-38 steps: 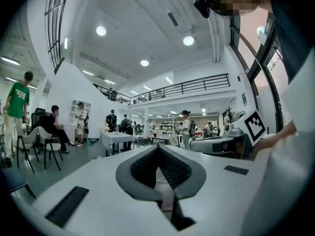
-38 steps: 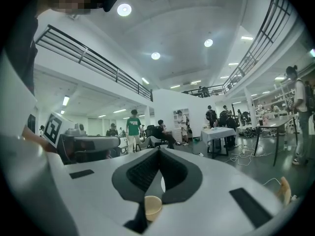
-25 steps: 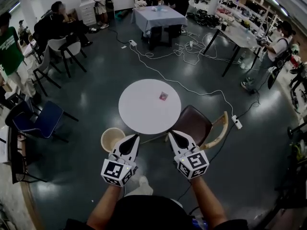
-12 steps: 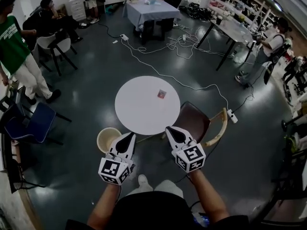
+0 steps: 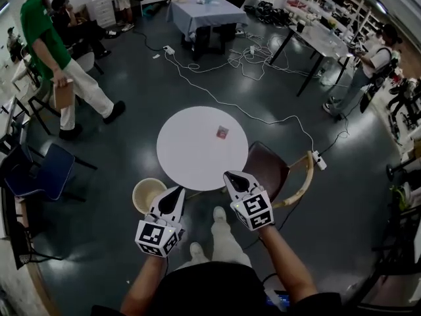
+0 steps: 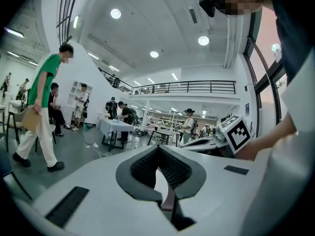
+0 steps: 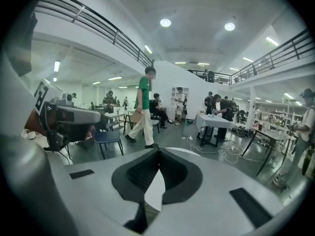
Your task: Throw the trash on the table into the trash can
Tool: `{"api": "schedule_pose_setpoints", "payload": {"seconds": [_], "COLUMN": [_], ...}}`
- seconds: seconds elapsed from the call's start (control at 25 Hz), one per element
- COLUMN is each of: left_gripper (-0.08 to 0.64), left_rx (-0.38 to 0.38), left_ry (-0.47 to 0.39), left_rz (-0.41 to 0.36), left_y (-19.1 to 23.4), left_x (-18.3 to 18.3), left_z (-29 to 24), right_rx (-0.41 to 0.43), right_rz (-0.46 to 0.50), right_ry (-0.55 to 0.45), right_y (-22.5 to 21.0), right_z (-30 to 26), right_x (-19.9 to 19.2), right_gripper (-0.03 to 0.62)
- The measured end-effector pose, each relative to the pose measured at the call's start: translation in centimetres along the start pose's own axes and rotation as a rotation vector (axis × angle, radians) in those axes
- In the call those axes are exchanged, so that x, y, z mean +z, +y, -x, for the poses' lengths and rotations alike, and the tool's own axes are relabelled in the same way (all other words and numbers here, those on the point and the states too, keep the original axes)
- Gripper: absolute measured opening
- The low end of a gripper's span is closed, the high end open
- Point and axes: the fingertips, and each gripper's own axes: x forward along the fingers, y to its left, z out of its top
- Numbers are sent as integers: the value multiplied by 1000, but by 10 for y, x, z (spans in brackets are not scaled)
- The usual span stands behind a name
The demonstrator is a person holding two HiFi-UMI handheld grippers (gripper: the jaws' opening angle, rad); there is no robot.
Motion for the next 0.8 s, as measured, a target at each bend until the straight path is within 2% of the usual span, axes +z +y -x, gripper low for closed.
{"api": "schedule_pose_setpoints", "payload": {"seconds": [0.28,0.44,0.68,0.8], "left_gripper": [14,14,14,14], "left_rx": [34,60,94,110], "left_ry": [7,7,18,31], "left_rz": [3,4,-1,1], "left_y": [15,20,25,27], "left_x": [-2,10,17,18], "left_z": [-38,-64,-108,-126], "right_rx": [17,32,44,50], "right_rz": [138,218,272,348], "right_ry": [55,116,205,254], "right_y": [-34,-65,-117,-138], "right_z": [-50,-81,-123,-142], "right_x": [-11,-12,-28,-42], "right_gripper": [17,17,18,18]}}
